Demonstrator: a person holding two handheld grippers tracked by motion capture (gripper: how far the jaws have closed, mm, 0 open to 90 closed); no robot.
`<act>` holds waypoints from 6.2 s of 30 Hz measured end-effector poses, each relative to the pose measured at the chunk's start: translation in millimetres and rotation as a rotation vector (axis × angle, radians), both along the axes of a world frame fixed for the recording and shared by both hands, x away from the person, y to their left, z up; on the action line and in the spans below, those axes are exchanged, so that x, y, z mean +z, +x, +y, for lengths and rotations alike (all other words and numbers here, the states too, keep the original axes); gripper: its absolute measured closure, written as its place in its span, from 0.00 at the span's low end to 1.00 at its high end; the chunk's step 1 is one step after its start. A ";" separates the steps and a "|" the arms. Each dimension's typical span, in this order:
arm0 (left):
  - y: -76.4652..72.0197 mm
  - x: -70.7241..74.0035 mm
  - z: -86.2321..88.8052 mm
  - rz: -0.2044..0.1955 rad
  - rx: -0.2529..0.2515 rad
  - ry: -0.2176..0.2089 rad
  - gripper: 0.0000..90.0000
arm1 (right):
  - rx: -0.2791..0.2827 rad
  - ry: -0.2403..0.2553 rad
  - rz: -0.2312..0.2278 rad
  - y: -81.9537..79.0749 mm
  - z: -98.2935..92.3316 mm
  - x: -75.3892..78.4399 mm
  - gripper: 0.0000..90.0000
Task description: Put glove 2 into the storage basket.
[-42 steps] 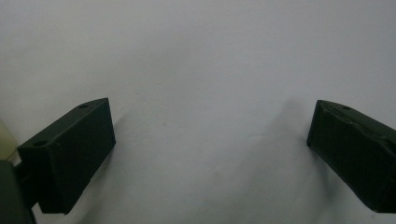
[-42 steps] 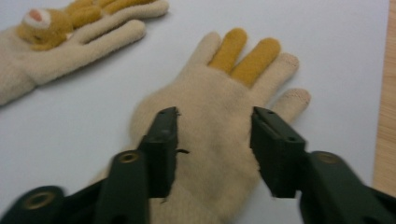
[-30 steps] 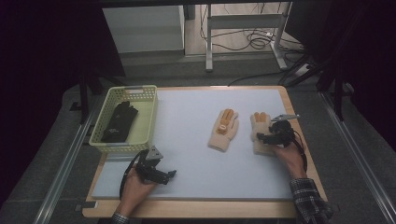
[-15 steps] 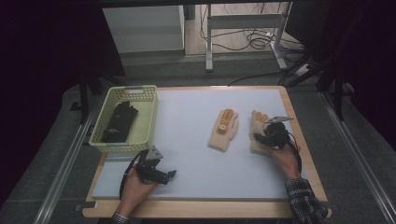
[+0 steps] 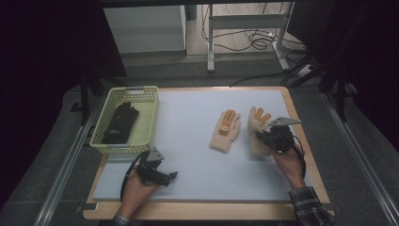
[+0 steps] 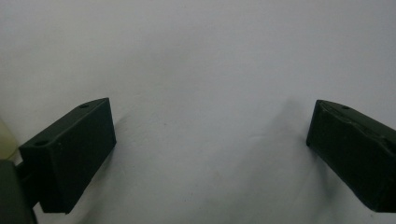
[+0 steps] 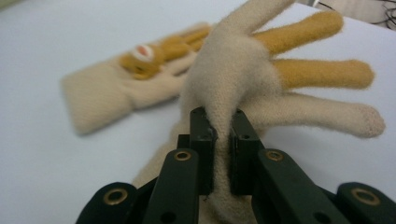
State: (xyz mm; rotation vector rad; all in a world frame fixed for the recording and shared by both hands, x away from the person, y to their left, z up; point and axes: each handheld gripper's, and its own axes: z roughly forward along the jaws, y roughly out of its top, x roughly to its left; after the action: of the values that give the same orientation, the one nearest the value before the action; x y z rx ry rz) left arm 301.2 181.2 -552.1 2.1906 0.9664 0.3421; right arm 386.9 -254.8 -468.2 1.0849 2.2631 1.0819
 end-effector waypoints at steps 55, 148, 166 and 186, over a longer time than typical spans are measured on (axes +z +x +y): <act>-0.1 -0.1 0.0 0.002 0.002 -0.003 0.02 | 0.297 -0.015 0.132 -44.4 128.8 -47.1 0.84; -0.1 0.0 0.1 0.003 0.002 -0.003 0.02 | 0.259 -0.049 0.101 -19.6 184.4 -62.6 0.84; -0.1 0.0 0.2 0.003 0.002 -0.003 0.02 | 0.142 -0.056 0.051 13.4 128.3 -34.7 0.64; -0.1 -0.1 0.1 0.003 0.002 -0.003 0.02 | 0.074 -0.119 0.056 71.0 116.2 -58.3 0.50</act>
State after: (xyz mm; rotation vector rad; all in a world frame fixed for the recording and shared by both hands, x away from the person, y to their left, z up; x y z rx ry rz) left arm 301.2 181.4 -552.2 2.1877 0.9701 0.3381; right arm 457.9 -138.5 -526.5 1.0028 2.3955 0.9424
